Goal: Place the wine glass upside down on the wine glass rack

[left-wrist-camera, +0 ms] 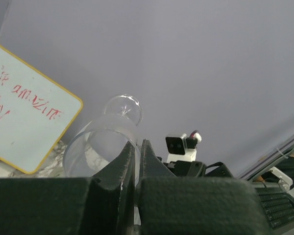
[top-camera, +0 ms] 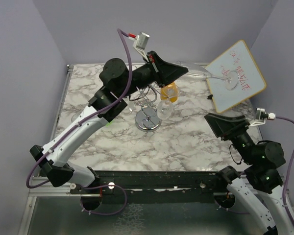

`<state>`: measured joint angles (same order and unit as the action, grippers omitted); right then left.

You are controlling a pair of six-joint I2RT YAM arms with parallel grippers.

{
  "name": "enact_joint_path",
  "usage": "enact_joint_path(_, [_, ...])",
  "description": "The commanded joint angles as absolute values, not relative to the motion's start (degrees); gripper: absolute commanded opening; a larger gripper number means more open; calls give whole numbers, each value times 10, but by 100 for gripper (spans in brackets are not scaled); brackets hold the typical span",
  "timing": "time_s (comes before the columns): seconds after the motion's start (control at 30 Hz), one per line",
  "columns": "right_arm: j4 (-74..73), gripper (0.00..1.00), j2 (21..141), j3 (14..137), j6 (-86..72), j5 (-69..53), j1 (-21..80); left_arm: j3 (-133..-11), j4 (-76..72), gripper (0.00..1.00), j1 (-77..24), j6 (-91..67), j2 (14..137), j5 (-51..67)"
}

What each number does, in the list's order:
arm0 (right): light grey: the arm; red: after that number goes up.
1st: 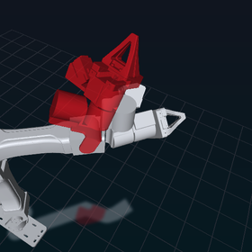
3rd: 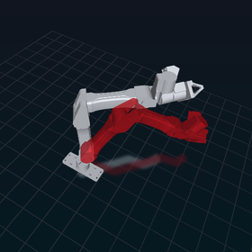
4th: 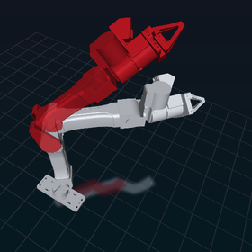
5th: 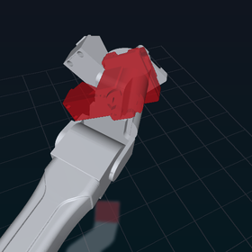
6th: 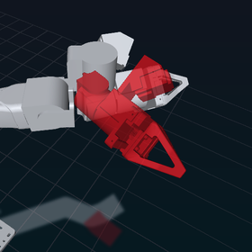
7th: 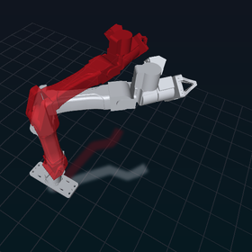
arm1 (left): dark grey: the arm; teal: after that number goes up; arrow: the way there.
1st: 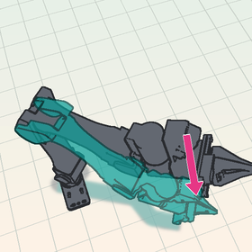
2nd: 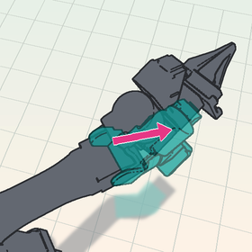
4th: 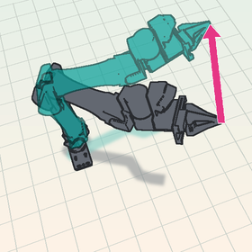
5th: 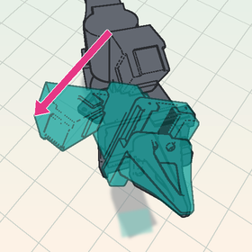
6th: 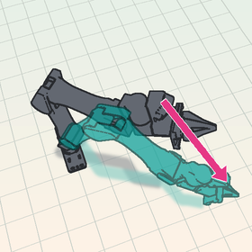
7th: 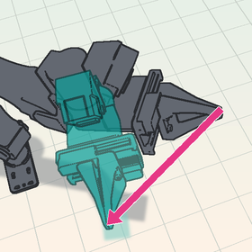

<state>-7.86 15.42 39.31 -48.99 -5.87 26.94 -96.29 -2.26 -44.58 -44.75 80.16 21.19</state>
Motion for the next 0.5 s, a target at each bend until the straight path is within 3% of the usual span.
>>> enact_joint_path(0.0, [-4,70,155,399,-594,-28,270,-906,-125,0,-511,-388,781,78])
enact_joint_path(0.2, [-5,75,174,437,-674,33,270,-827,-179,0,-587,-332,747,-25])
enact_joint_path(0.47, [-110,77,173,453,-814,165,270,-776,-227,0,-631,-302,724,-60])
